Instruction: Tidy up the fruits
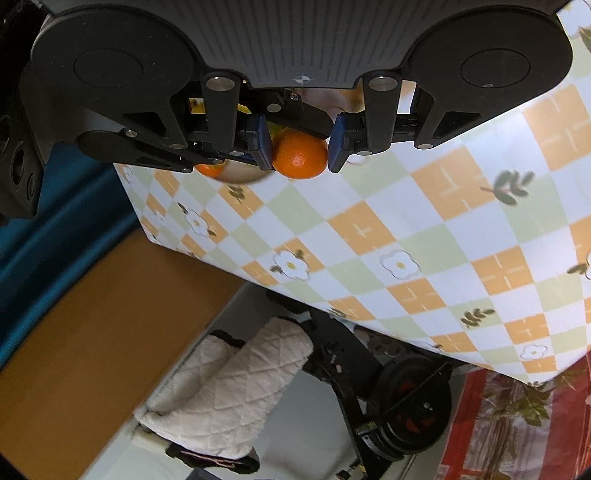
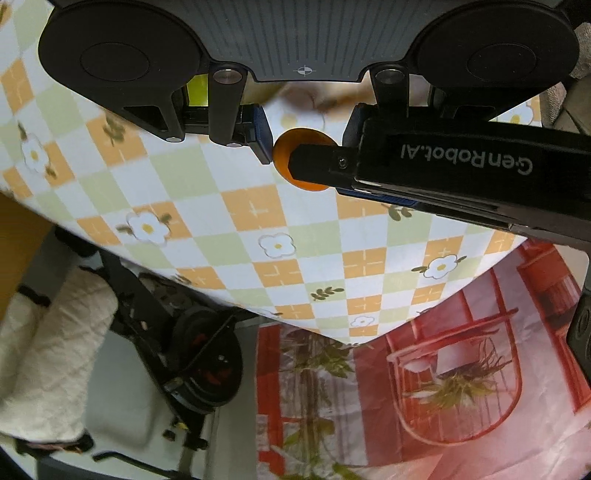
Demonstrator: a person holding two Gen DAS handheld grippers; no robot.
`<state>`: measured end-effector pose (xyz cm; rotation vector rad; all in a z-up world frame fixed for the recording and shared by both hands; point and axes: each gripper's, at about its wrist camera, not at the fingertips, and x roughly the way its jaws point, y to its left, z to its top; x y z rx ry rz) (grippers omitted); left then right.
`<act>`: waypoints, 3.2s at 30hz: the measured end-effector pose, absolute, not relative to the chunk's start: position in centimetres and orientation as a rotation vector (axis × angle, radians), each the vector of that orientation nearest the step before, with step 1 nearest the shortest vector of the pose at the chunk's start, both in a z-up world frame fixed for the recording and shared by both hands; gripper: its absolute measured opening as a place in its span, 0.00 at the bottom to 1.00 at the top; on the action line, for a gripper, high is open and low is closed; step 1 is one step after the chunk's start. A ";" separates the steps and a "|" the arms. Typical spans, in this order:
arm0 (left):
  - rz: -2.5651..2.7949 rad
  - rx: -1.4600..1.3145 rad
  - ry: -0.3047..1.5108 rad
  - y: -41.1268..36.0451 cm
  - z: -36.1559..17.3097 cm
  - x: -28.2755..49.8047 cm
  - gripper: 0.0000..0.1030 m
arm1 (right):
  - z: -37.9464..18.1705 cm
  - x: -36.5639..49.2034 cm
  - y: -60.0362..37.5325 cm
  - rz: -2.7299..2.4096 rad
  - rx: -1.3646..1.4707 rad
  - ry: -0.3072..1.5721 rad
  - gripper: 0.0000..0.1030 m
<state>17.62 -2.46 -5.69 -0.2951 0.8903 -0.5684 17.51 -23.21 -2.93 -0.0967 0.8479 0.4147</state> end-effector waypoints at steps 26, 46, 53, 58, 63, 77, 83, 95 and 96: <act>-0.709 -0.115 0.915 -12.4 -5.6 13.1 0.34 | -3.4 10.7 -33.8 0.288 0.086 0.800 0.37; -0.705 -0.096 0.929 -12.5 -5.8 12.5 0.34 | -4.3 9.6 -34.2 0.309 0.101 0.783 0.38; -0.690 -0.107 0.930 -12.2 -5.9 12.5 0.34 | -4.3 9.7 -34.1 0.319 0.102 0.779 0.38; -0.666 -0.109 0.933 -12.1 -6.0 12.9 0.34 | -4.4 9.9 -34.3 0.310 0.117 0.781 0.38; -0.660 -0.110 0.928 -12.1 -5.9 12.9 0.34 | -4.5 9.9 -34.4 0.307 0.125 0.778 0.38; -0.592 -0.125 0.899 -10.7 -5.5 12.9 0.35 | -4.3 9.1 -35.5 0.270 0.136 0.761 0.39; -0.584 -0.110 0.885 -10.6 -5.2 12.5 0.35 | -4.4 9.1 -35.7 0.253 0.134 0.767 0.39; -0.539 -0.073 0.855 -10.1 -4.7 11.9 0.53 | -4.1 8.9 -35.5 0.203 0.107 0.780 0.42; -0.533 -0.073 0.851 -9.9 -4.6 11.8 0.56 | -4.0 8.9 -35.5 0.199 0.102 0.778 0.43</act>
